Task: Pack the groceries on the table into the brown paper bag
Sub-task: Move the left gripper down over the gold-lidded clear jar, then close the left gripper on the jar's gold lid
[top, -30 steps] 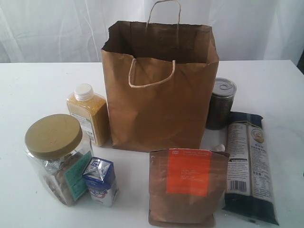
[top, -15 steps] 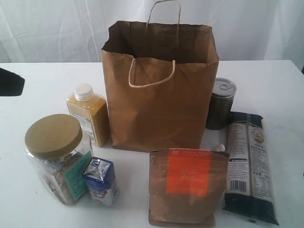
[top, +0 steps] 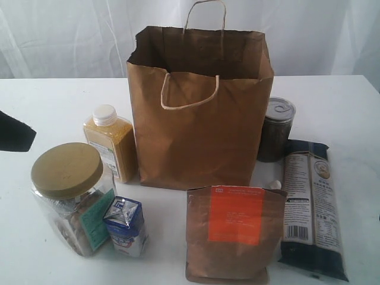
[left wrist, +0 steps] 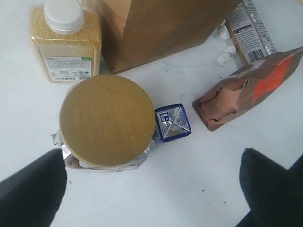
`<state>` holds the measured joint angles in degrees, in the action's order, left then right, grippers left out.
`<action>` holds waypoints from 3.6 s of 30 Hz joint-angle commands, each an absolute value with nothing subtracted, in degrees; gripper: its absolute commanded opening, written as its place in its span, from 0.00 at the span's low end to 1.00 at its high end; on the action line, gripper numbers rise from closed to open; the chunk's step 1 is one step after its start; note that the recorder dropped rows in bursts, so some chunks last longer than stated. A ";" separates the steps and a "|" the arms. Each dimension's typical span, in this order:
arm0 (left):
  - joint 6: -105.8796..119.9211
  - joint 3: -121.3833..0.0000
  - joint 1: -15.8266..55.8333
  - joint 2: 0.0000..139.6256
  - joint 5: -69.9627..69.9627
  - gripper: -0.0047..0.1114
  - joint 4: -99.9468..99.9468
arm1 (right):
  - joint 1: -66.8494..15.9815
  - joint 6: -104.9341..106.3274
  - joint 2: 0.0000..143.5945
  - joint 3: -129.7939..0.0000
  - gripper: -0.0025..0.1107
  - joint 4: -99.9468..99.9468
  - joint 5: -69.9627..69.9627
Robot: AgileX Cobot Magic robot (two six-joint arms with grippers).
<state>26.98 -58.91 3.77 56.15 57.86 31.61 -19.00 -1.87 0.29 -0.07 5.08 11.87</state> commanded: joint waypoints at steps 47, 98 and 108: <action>17.14 -71.45 23.07 84.26 57.04 0.95 9.22 | -18.77 -1.32 0.00 0.00 0.02 5.26 11.54; 16.48 -71.34 27.73 88.75 60.39 0.94 4.02 | -18.77 -1.32 0.00 0.00 0.02 5.26 11.54; 13.29 -72.49 27.73 86.54 64.00 0.26 2.63 | -18.77 -1.40 0.00 0.00 0.02 5.26 11.54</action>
<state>14.43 -71.82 27.30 87.82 60.26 2.77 -19.00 -1.87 0.29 -0.07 5.08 11.87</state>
